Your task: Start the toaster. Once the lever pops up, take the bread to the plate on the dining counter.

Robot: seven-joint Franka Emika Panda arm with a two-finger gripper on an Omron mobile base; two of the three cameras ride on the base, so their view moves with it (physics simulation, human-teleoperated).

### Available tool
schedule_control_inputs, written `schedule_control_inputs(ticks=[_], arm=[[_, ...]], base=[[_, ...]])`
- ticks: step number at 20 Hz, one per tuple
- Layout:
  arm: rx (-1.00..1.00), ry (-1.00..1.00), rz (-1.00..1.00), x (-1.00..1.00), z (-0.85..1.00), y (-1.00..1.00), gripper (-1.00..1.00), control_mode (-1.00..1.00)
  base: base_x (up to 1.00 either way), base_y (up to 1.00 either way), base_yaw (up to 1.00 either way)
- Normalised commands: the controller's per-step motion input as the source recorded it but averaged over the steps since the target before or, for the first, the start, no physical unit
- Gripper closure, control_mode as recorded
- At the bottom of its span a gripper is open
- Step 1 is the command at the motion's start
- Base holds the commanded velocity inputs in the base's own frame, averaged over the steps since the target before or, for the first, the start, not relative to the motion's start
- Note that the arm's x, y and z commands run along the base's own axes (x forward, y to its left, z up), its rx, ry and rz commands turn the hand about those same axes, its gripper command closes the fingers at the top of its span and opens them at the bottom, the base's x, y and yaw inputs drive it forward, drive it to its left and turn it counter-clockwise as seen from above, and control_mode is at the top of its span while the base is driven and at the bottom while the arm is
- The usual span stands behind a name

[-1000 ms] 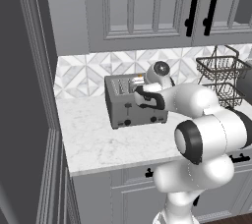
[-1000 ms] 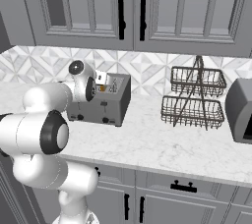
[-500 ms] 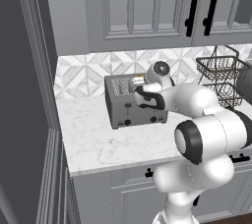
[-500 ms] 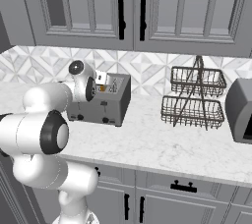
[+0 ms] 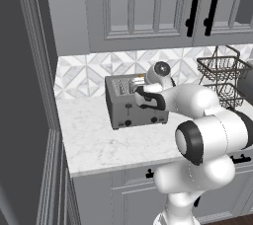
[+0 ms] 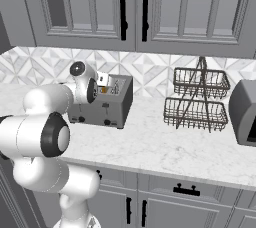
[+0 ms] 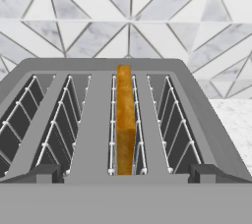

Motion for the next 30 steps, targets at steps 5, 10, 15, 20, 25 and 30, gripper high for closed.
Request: schedule_control_inputs(ticks=[5, 10, 15, 20, 25, 30], arm=[[0.0, 0.0, 0.0, 0.0, 0.0, 0.0, -1.0, -1.0], [0.0, 0.0, 0.0, 0.0, 0.0, 0.0, -1.0, -1.0], [0.0, 0.0, 0.0, 0.0, 0.0, 0.0, -1.0, -1.0], [0.0, 0.0, 0.0, 0.02, 0.0, 0.0, -1.0, -1.0], [0.0, 0.0, 0.0, 0.07, 0.0, 0.0, -1.0, -1.0], [0.0, 0.0, 0.0, 0.11, 0.0, 0.0, -1.0, -1.0]], base=[[0.0, 0.0, 0.0], [0.0, 0.0, 0.0], [0.0, 0.0, 0.0], [0.0, 0.0, 0.0], [0.0, 0.0, 0.0], [0.0, 0.0, 0.0]])
